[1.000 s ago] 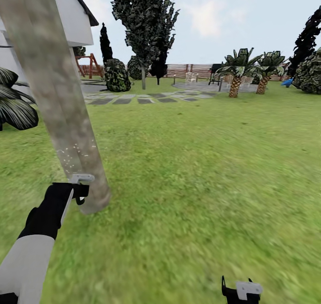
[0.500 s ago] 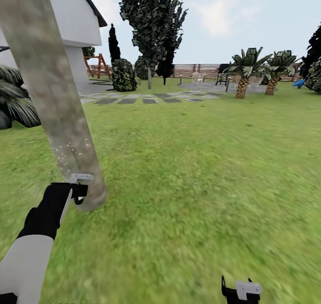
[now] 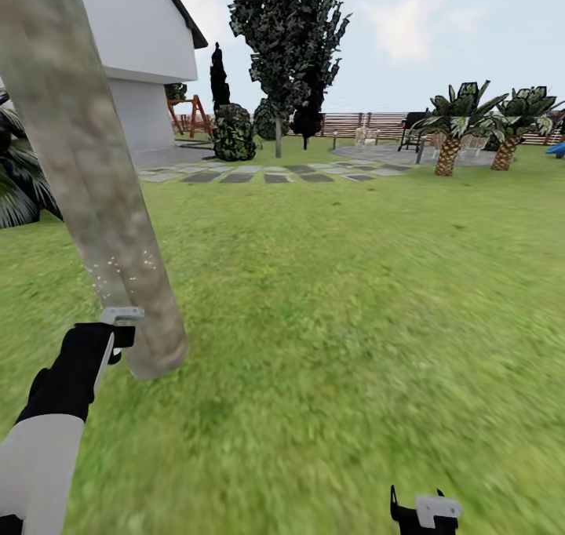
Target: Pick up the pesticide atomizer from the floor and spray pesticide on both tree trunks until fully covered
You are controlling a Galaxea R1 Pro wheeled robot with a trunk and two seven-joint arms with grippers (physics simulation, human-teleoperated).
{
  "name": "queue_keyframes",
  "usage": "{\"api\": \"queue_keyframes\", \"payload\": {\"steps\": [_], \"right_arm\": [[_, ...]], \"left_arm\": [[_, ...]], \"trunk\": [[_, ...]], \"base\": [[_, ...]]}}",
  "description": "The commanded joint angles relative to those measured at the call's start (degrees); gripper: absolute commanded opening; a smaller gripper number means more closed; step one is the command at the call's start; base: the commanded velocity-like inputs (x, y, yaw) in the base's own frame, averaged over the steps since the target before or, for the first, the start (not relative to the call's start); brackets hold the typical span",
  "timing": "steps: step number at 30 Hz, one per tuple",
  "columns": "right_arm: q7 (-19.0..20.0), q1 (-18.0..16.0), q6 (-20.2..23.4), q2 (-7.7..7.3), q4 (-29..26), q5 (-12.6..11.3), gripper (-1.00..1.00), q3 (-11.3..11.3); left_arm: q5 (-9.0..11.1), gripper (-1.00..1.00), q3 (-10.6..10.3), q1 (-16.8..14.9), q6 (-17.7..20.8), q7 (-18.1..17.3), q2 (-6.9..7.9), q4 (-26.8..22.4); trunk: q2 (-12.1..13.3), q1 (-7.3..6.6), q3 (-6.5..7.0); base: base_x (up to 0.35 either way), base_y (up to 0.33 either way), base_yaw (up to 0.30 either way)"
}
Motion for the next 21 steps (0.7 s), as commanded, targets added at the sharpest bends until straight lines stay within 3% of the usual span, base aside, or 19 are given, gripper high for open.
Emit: {"api": "queue_keyframes", "payload": {"steps": [1, 5, 10, 12, 15, 17, 21], "right_arm": [[0.0, 0.0, 0.0, 0.0, 0.0, 0.0, 1.0, 0.0], [0.0, 0.0, 0.0, 0.04, 0.0, 0.0, 1.0, 0.0], [0.0, 0.0, 0.0, 0.08, 0.0, 0.0, 1.0, 0.0], [0.0, 0.0, 0.0, 0.09, 0.0, 0.0, 1.0, 0.0], [0.0, 0.0, 0.0, 0.09, 0.0, 0.0, 1.0, 0.0], [0.1, 0.0, 0.0, 0.09, 0.0, 0.0, 1.0, 0.0], [0.0, 0.0, 0.0, 0.09, 0.0, 0.0, 1.0, 0.0]], "left_arm": [[0.0, -1.0, 0.1, 0.0, 0.0, 0.0, 0.12, 0.0], [-0.1, -1.0, 0.5, 0.9, 0.0, 0.0, 0.9, 0.1], [-0.1, -1.0, 0.1, 1.5, 0.0, 0.1, 0.33, 0.1], [-0.1, -1.0, 0.5, 1.6, 0.0, 0.0, 1.04, 0.2], [-0.2, -1.0, 1.0, 2.8, 0.0, 0.1, 3.34, 0.5], [-0.1, -1.0, 0.9, 3.1, 0.0, 0.0, 3.89, 0.8], [0.2, -1.0, 0.6, 3.2, -0.2, 0.1, 2.87, 0.8]], "trunk": [[0.0, 0.0, 0.0], [0.0, 0.0, 0.0], [0.0, 0.0, 0.0], [0.0, 0.0, 0.0], [0.0, 0.0, 0.0], [0.0, 0.0, 0.0], [0.0, 0.0, 0.0]], "base": [[0.252, -0.17, 0.0], [0.125, -0.056, 0.017], [0.009, -0.003, 0.221], [0.001, 0.0, 0.275], [0.0, 0.0, 0.277], [0.0, 0.0, 0.25], [0.0, 0.0, 0.061]]}}
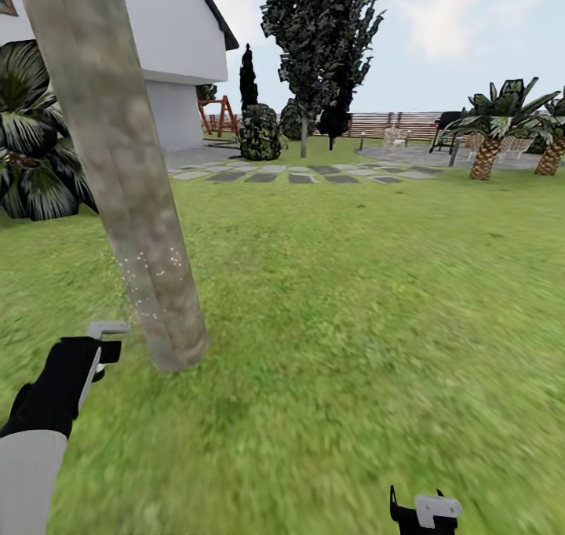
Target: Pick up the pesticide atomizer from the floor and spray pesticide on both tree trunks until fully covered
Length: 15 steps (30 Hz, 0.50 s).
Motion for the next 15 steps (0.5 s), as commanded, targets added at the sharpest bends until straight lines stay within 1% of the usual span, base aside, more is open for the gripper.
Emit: {"api": "queue_keyframes", "payload": {"steps": [1, 2, 3, 5, 7, 8, 11, 13, 15], "right_arm": [[0.0, 0.0, 0.0, 0.0, 0.0, 0.0, 1.0, 0.0], [0.0, 0.0, 0.0, 0.0, 0.0, 0.0, 1.0, 0.0], [0.0, 0.0, 0.0, 0.0, 0.0, 0.0, 1.0, 0.0], [0.0, 0.0, 0.0, 0.0, 0.0, 0.0, 1.0, 0.0], [0.0, 0.0, 0.0, 0.0, 0.0, 0.0, 1.0, 0.0], [0.0, 0.0, 0.0, 0.0, 0.0, 0.0, 1.0, 0.0], [0.0, 0.0, 0.0, 0.0, 0.0, 0.0, 1.0, 0.0], [0.0, 0.0, 0.0, 0.0, 0.0, 0.0, 1.0, 0.0], [0.0, 0.0, 0.0, 0.0, 0.0, 0.0, 1.0, 0.0]], "left_arm": [[-0.4, -1.0, -0.3, 0.0, -0.1, 0.0, -1.92, 0.0], [-0.6, -1.0, -0.7, 0.0, -0.3, 0.0, -3.25, 0.0], [-0.6, -1.0, -0.8, 0.0, -0.3, 0.1, -3.73, -0.1], [-0.6, -1.0, -0.6, 0.0, -0.3, 0.0, -3.92, -0.2], [-0.7, -1.0, 0.4, 0.0, -0.3, 0.0, -3.27, -0.3], [-0.7, -1.0, 1.0, 0.0, -0.4, 0.0, -2.64, -0.2], [-0.7, -1.0, 1.8, 0.0, -0.3, 0.0, -0.01, 0.0], [-0.7, -1.0, 1.8, 0.0, -0.3, 0.0, 0.53, 0.0], [-0.7, -1.0, 1.7, 0.1, -0.3, 0.0, 0.46, 0.1]], "trunk": [[0.0, 0.0, 0.0], [0.0, 0.0, 0.0], [0.0, 0.0, 0.0], [0.0, 0.0, 0.0], [0.0, 0.0, 0.0], [0.0, 0.0, 0.0], [0.0, 0.0, 0.0], [0.0, 0.0, 0.0], [0.0, 0.0, 0.0]], "base": [[0.016, -0.077, 0.008], [0.06, -0.163, 0.003], [0.086, -0.2, 0.002], [0.111, -0.222, 0.001], [0.184, -0.222, 0.0], [0.218, -0.201, 0.0], [0.232, -0.191, 0.0], [0.238, -0.186, 0.074], [0.238, -0.183, 0.203]]}}
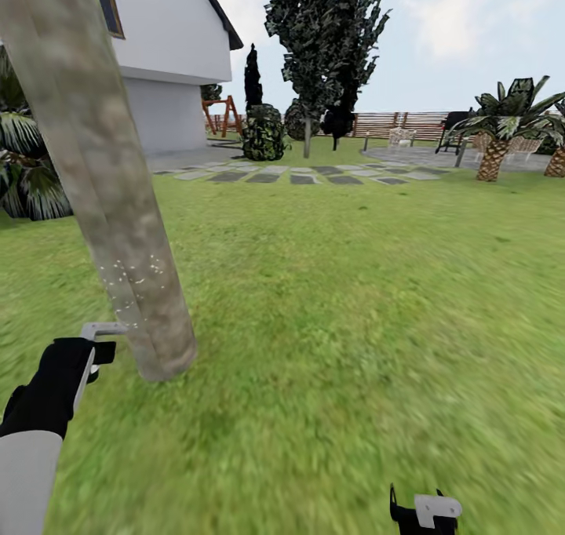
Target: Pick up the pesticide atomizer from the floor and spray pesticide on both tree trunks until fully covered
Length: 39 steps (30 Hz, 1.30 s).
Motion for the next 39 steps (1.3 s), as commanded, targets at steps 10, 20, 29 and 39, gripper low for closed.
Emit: {"api": "queue_keyframes", "payload": {"steps": [10, 20, 29, 39], "right_arm": [[0.0, 0.0, 0.0, -0.04, 0.0, 0.0, 1.0, 0.0], [0.0, 0.0, 0.0, -0.09, 0.0, 0.0, 1.0, 0.0], [0.0, 0.0, 0.0, 0.0, 0.0, 0.0, 1.0, 0.0], [0.0, 0.0, 0.0, 0.0, 0.0, 0.0, 1.0, 0.0]], "left_arm": [[-0.2, -1.0, -0.3, 0.0, -0.1, 0.1, -2.32, 1.6], [-0.1, -1.0, -0.4, 2.9, -4.2, 4.8, -0.96, 1.4], [-0.1, -1.0, -0.3, 2.9, -5.0, 5.2, -4.45, 1.3], [0.0, -1.0, -0.3, 2.9, -5.0, 5.4, -2.96, 1.3]], "trunk": [[0.0, 0.0, 0.0], [0.0, 0.0, 0.0], [0.0, 0.0, 0.0], [0.0, 0.0, 0.0]], "base": [[0.163, -0.222, 0.176], [0.002, -0.272, 0.001], [0.0, -0.274, 0.097], [0.127, -0.237, 0.152]]}}
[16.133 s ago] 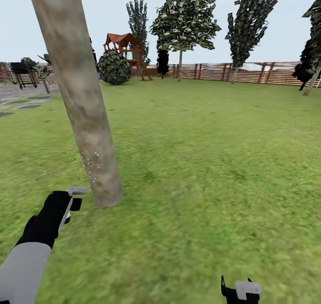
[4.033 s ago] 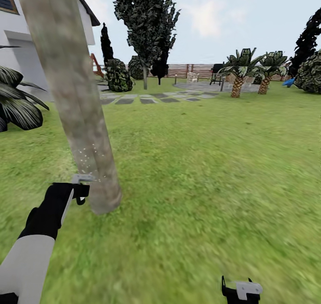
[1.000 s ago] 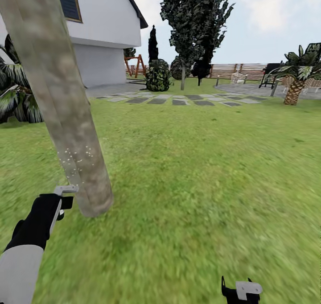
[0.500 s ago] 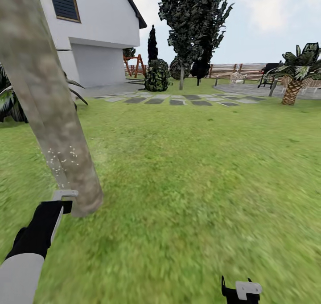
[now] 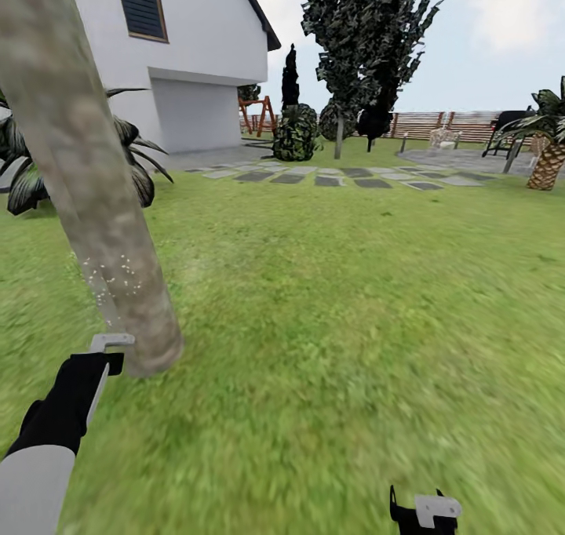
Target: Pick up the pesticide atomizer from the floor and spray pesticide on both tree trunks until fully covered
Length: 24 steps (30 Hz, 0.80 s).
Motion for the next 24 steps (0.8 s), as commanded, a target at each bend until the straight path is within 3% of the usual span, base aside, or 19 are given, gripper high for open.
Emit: {"api": "queue_keyframes", "payload": {"steps": [1, 4, 8, 10, 13, 16, 19, 21, 24], "right_arm": [[0.0, 0.0, 0.0, 0.0, 0.0, 0.0, 1.0, 0.0], [0.0, 0.0, 0.0, 0.0, 0.0, 0.0, 1.0, 0.0], [0.0, 0.0, 0.0, 0.0, 0.0, 0.0, 1.0, 0.0], [0.0, 0.0, 0.0, 0.0, 0.0, 0.0, 1.0, 0.0], [0.0, 0.0, 0.0, 0.03, 0.0, 0.0, 1.0, 0.0], [0.0, 0.0, 0.0, 0.03, 0.0, 0.0, 1.0, 0.0], [0.0, 0.0, 0.0, 0.0, 0.0, 0.0, 1.0, 0.0], [0.0, 0.0, 0.0, 0.0, 0.0, 0.0, 1.0, 0.0], [0.0, 0.0, 0.0, -0.01, 0.0, 0.0, 1.0, 0.0]], "left_arm": [[-0.1, -1.0, 0.0, 0.0, 0.0, 0.0, -0.09, 0.0], [0.0, -1.0, -0.1, 0.0, 0.1, 0.0, -0.45, 0.6], [-0.4, -1.0, 0.0, 0.1, 0.0, 0.0, -2.03, 0.8], [-0.7, -1.0, 0.3, 0.4, 0.0, 0.3, -1.46, 1.0], [-1.2, -1.0, 0.4, 1.4, 0.3, 6.8, 0.4, 2.0], [-0.8, -1.0, 0.5, 1.6, 0.3, 7.8, -0.17, 2.1], [5.9, -1.0, 0.1, 1.4, 0.3, 7.7, -0.87, 2.1], [8.7, -1.0, -0.3, 1.5, 0.2, 7.6, -0.99, 2.2], [10.0, -1.0, -1.4, 1.5, -0.1, 7.6, -0.96, 2.2]], "trunk": [[0.0, 0.0, 0.0], [0.0, 0.0, 0.0], [0.0, 0.0, 0.0], [0.0, 0.0, 0.0], [0.0, 0.0, 0.0], [0.0, 0.0, 0.0], [0.0, 0.0, 0.0], [0.0, 0.0, 0.0], [0.0, 0.0, 0.0]], "base": [[0.237, -0.185, 0.004], [0.24, -0.184, 0.001], [0.153, -0.111, 0.126], [0.016, -0.011, 0.262], [0.003, -0.002, 0.273], [0.0, 0.0, 0.102], [0.0, 0.0, 0.009], [0.0, 0.0, 0.002], [0.101, -0.009, 0.0]]}}
